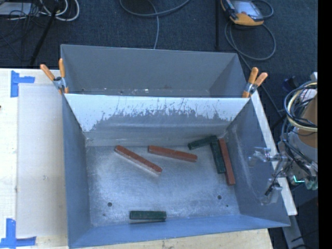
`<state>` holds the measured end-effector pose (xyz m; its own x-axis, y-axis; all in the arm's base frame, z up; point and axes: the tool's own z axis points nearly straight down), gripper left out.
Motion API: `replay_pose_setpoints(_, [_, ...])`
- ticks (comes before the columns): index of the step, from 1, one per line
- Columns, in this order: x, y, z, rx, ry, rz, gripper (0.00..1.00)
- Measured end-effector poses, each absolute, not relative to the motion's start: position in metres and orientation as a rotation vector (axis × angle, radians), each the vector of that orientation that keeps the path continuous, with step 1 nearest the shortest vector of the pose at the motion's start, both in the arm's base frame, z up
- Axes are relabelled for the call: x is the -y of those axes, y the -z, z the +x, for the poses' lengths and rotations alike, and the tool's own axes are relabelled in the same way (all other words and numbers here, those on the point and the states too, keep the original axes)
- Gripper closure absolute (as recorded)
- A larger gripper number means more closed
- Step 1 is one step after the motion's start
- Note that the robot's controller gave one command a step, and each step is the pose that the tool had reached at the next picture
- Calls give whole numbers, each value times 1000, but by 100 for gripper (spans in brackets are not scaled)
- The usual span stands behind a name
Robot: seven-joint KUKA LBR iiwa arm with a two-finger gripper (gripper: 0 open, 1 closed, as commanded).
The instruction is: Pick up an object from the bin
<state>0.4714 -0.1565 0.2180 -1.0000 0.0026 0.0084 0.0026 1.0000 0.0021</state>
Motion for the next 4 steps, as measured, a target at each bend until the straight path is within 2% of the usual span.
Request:
replay_pose_setpoints(1, [112, -112, 555, 3135, 5, 182, 0])
replay_pose_setpoints(2, [43, -69, 604, 3134, 4, 292, 0])
replay_pose_setpoints(3, [46, -74, 605, 3141, -1, 289, 100])
replay_pose_setpoints(4, [65, -199, 615, 3148, -2, 165, 100])
